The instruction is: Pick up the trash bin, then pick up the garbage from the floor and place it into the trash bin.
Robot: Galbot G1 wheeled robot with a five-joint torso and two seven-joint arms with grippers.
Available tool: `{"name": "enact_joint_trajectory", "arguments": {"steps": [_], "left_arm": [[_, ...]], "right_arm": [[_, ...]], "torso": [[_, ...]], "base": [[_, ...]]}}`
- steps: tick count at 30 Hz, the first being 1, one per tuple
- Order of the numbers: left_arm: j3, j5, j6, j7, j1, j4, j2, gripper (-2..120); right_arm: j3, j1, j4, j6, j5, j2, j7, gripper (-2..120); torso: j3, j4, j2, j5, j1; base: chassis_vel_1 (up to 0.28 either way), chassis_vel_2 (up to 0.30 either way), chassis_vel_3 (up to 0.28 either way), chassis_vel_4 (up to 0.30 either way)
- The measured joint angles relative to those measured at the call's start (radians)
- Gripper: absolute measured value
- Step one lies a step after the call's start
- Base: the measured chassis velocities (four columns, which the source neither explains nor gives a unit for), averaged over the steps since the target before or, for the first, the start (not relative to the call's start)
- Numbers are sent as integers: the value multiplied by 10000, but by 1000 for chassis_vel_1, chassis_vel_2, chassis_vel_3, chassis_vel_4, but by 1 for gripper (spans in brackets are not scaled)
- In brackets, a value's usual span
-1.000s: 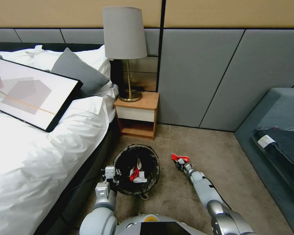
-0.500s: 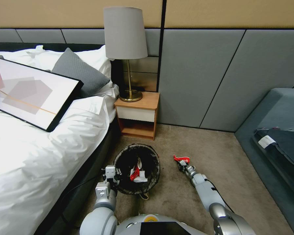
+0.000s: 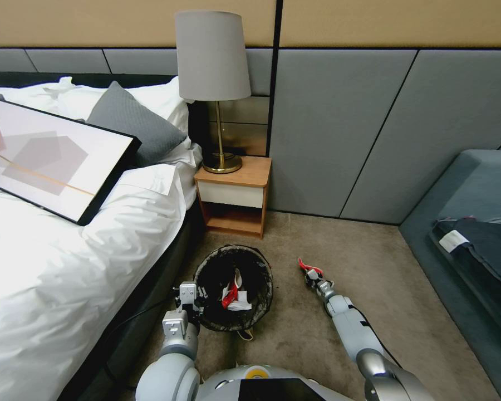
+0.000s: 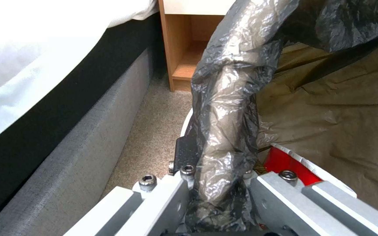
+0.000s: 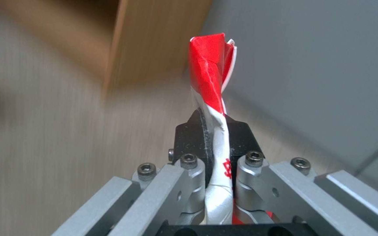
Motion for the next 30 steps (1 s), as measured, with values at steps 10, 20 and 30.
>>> {"name": "enact_joint_trajectory", "arguments": {"steps": [10, 20, 30], "left_arm": [[143, -72, 7, 23, -57, 102, 62, 0], [319, -35, 11, 31, -102, 162, 68, 0], [324, 0, 12, 31, -111, 135, 23, 0]], "right_arm": [[-421, -1862, 5808, -457, 2830, -270, -149, 2], [-1280, -3206, 9137, -556, 5270, -657, -2949, 2], [-3576, -3992, 9793, -770, 4974, -781, -3243, 2]], "torso": [[-1, -3, -1, 3, 0], [-2, -1, 0, 4, -1], [-2, 2, 0, -1, -1]], "base": [[0, 0, 0, 0], [0, 0, 0, 0], [0, 0, 0, 0]]}}
